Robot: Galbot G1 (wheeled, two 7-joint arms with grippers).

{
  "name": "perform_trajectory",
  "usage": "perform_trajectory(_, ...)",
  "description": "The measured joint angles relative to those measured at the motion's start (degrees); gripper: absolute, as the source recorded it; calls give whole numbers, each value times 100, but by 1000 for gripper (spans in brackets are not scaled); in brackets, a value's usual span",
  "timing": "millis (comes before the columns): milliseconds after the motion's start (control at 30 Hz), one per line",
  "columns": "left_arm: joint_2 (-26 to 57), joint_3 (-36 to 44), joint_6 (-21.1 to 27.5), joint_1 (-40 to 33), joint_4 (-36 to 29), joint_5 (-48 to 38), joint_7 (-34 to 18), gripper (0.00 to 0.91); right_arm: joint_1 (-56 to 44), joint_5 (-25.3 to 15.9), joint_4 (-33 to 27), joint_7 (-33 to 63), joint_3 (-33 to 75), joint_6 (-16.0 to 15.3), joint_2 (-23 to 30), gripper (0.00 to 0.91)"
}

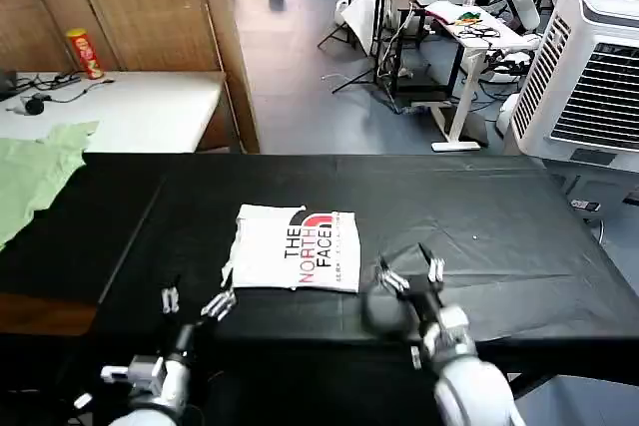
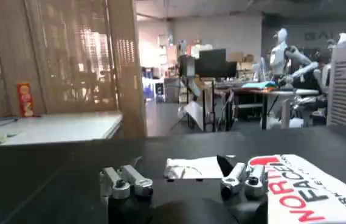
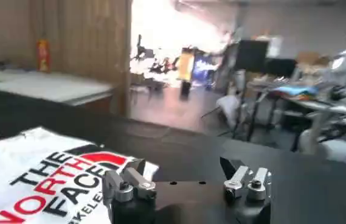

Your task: Fold and organize the clothes.

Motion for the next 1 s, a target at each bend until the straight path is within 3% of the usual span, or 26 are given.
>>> perform_trajectory(133,34,-155,9,439,-161,-156,-9,878,-890,-31,422,181,261,436,2,878)
perform_trajectory(367,15,-468,310,1094,-386,-535,-139,878,-2059,-159,1123,443,472,677,-18,878)
perform_trajectory(500,20,-621,372,1392,-492,-760,-216,878,-2648,-159,1466,569,518,622,20,878)
perform_trajectory(733,66,-895,349,1799,-589,-944,-192,878,-3325,-47,1820,826,537,167,24,878)
perform_trajectory(1000,80,-993,344,1955,-628,-969,-143,878,-3492,-44,1907,829,536,163,26,878)
